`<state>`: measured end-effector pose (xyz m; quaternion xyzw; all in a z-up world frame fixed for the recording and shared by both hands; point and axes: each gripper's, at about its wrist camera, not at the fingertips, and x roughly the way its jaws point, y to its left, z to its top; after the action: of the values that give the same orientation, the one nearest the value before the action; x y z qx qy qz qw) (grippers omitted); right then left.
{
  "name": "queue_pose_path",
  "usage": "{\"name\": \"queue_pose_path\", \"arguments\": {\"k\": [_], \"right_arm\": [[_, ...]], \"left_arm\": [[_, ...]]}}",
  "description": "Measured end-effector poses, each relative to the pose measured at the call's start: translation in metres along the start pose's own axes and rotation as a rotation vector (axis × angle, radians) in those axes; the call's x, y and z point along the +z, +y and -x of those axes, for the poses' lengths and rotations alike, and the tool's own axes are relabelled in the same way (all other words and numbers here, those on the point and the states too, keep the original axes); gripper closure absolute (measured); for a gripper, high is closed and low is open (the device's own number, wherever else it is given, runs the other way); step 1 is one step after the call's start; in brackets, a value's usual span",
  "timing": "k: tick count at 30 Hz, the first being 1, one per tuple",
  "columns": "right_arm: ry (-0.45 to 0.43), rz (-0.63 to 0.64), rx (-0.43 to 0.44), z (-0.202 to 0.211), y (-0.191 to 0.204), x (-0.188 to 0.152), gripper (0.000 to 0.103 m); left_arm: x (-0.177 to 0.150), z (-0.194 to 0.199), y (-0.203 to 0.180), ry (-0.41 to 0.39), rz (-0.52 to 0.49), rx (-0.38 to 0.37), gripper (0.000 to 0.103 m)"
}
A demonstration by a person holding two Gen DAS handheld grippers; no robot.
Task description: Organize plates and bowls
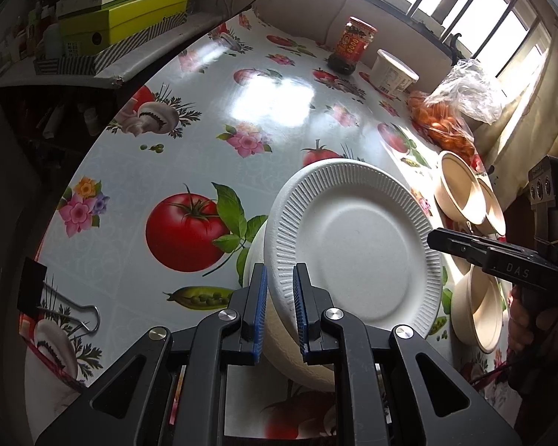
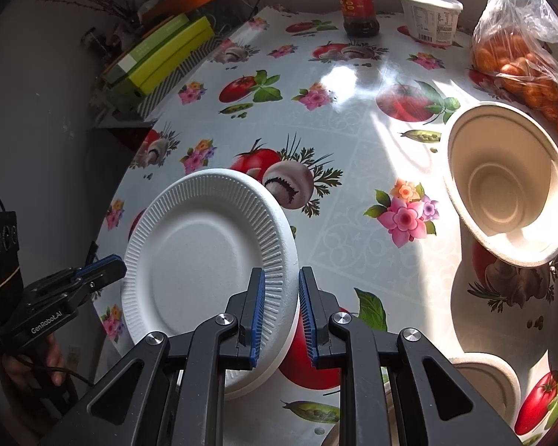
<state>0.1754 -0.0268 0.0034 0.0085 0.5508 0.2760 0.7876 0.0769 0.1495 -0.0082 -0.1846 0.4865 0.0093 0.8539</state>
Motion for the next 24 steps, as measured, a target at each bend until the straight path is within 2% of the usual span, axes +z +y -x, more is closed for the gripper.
{"name": "queue_pose_path", "arguments": {"k": [24], "right_arm": [[0.024,-0.007,-0.001,-0.011,0.003,-0.010,0.083]], "left_arm": [[-0.013,-0.005,0.006,0.025,0.017,0.010,0.088]]}}
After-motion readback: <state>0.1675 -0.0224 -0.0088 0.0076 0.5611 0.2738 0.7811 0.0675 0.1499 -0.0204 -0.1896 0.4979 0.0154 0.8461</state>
